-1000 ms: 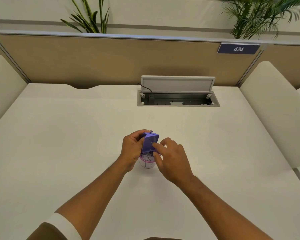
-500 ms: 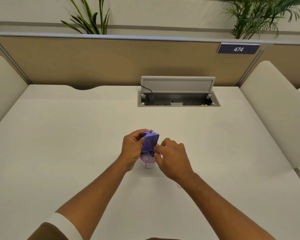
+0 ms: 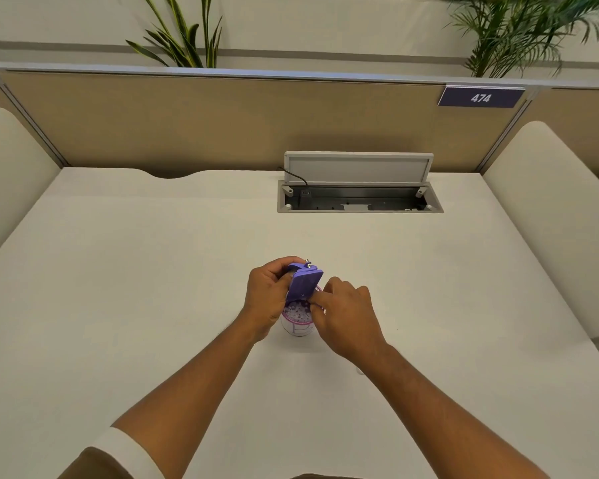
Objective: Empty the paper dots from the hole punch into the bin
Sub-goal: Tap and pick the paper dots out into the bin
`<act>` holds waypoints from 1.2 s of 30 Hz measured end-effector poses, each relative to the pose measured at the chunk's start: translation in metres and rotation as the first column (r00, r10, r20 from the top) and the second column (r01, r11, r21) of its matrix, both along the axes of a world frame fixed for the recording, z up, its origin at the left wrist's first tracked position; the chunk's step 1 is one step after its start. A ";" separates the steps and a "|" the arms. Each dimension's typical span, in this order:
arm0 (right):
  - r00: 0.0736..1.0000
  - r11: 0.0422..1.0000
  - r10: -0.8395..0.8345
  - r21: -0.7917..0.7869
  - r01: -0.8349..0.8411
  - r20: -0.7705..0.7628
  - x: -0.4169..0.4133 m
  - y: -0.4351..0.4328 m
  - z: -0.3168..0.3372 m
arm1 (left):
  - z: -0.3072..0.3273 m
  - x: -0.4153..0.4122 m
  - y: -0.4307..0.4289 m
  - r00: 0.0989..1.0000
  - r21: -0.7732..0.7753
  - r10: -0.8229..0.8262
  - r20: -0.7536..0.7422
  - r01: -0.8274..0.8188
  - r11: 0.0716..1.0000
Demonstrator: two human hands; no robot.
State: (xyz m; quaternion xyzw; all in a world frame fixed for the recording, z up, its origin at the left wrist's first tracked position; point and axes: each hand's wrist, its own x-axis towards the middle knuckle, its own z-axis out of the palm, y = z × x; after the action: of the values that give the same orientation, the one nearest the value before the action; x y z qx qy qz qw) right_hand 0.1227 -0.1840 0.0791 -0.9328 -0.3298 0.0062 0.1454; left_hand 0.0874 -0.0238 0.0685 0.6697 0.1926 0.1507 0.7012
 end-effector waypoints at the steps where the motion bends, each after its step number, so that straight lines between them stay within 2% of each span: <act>1: 1.000 1.000 -0.005 0.007 0.005 0.007 0.000 0.000 0.000 | 0.000 0.000 0.000 1.000 0.004 0.002 0.002 -0.002 1.000; 6: 1.000 0.999 0.025 -0.041 -0.025 -0.001 0.000 0.000 -0.003 | 0.001 0.000 -0.001 1.000 0.012 -0.003 0.014 0.003 1.000; 12: 0.999 1.000 -0.003 0.001 0.003 0.053 0.001 0.000 -0.003 | 0.003 0.001 -0.002 1.000 0.014 -0.004 0.016 0.004 1.000; 26: 0.997 0.999 0.032 -0.033 -0.030 0.076 0.003 0.000 -0.006 | 0.004 0.000 -0.004 0.999 0.033 -0.022 0.028 0.022 0.999; 30: 0.998 1.000 0.009 0.028 -0.011 0.060 0.003 0.000 -0.006 | 0.004 0.000 -0.003 1.000 0.023 -0.007 0.023 0.007 1.000; 36: 0.996 0.998 0.051 0.019 -0.052 0.077 0.002 -0.001 -0.004 | 0.001 0.000 -0.004 1.000 0.030 -0.002 -0.004 0.002 1.000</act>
State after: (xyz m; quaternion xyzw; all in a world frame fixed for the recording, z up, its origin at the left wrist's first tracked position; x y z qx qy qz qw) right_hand 0.1242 -0.1853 0.0753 -0.9219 -0.3591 -0.0291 0.1423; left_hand 0.0876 -0.0276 0.0700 0.6807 0.1911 0.1517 0.6907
